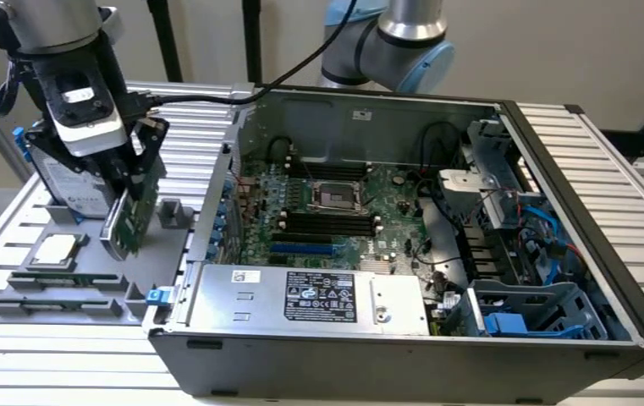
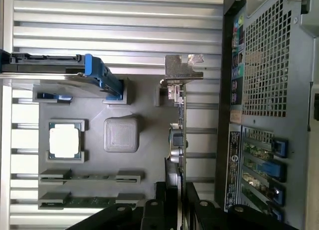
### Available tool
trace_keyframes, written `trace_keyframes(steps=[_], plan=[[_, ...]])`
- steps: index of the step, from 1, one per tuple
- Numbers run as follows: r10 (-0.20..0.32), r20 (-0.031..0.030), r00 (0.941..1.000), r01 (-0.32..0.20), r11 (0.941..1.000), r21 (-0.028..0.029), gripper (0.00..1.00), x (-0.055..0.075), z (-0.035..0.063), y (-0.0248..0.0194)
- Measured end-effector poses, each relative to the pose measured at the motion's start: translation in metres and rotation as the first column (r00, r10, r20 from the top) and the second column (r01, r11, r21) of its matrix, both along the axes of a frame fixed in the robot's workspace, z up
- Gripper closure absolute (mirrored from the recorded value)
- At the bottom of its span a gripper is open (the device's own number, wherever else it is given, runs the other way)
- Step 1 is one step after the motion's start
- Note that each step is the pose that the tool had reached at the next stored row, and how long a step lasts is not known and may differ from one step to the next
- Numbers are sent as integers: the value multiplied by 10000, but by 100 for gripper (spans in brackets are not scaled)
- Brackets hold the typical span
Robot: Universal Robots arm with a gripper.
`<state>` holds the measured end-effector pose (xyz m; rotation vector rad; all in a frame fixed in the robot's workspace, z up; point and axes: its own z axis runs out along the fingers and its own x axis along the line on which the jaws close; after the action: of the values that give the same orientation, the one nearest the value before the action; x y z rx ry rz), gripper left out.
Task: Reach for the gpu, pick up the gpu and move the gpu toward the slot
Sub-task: 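Pick up the gpu and move the gpu toward the slot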
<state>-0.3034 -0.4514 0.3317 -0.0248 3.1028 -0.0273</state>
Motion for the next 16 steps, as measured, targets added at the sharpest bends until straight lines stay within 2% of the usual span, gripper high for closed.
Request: trace_keyframes(steps=[5,16], plan=[[0,-4,10000,0,10000,0,74,104,229,-8],[-1,-93,10000,1,10000,1,74,565,727,-52]])
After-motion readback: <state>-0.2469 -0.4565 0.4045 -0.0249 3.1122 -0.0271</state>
